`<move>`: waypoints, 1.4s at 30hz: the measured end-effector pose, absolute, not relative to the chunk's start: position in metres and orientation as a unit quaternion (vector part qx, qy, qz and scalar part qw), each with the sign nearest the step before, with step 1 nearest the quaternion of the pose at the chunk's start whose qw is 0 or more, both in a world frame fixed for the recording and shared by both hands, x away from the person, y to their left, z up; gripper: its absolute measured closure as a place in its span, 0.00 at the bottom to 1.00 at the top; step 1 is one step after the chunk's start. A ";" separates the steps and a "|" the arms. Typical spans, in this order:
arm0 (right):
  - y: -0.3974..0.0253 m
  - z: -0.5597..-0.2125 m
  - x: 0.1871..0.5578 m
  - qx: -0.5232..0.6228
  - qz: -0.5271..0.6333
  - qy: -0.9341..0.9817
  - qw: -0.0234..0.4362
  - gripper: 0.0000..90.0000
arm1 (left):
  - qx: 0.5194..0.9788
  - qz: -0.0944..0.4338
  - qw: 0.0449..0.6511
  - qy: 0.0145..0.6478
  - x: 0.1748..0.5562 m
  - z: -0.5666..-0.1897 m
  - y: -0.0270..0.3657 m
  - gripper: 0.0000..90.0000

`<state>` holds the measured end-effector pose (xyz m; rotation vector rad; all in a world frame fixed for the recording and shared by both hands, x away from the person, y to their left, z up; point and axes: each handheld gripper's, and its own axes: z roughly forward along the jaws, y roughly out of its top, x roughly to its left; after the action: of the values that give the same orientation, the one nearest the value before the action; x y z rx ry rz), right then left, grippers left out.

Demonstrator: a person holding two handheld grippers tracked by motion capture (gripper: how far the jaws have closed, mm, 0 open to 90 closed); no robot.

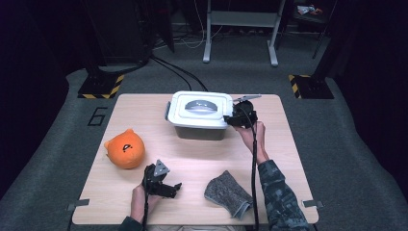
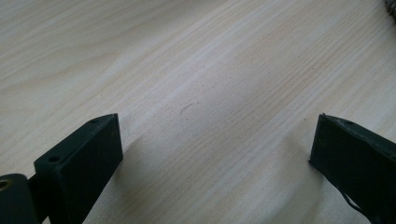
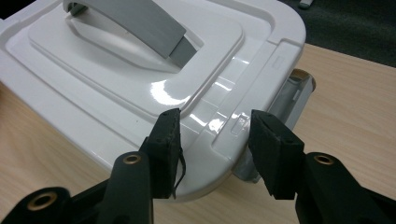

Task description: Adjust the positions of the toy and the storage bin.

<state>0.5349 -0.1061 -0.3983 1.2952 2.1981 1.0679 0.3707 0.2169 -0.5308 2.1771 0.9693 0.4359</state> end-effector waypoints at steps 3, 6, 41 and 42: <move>-0.104 -0.397 0.531 0.467 0.381 0.778 0.177 0.59 | 0.841 0.169 0.352 0.375 0.371 -0.531 0.217 0.02; -0.105 -0.398 0.530 0.459 0.381 0.782 0.181 0.59 | 0.840 0.169 0.354 0.376 0.371 -0.531 0.216 0.02; -0.131 -0.421 0.572 0.515 0.371 0.749 0.190 0.80 | 0.842 0.165 0.353 0.374 0.371 -0.530 0.217 0.03; -0.131 -0.421 0.572 0.515 0.371 0.749 0.190 0.80 | 0.842 0.165 0.353 0.374 0.371 -0.530 0.217 0.03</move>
<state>0.5717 -0.1314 -0.4207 1.4461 2.1054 1.0424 0.3705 0.2170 -0.5304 2.1783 0.9664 0.4259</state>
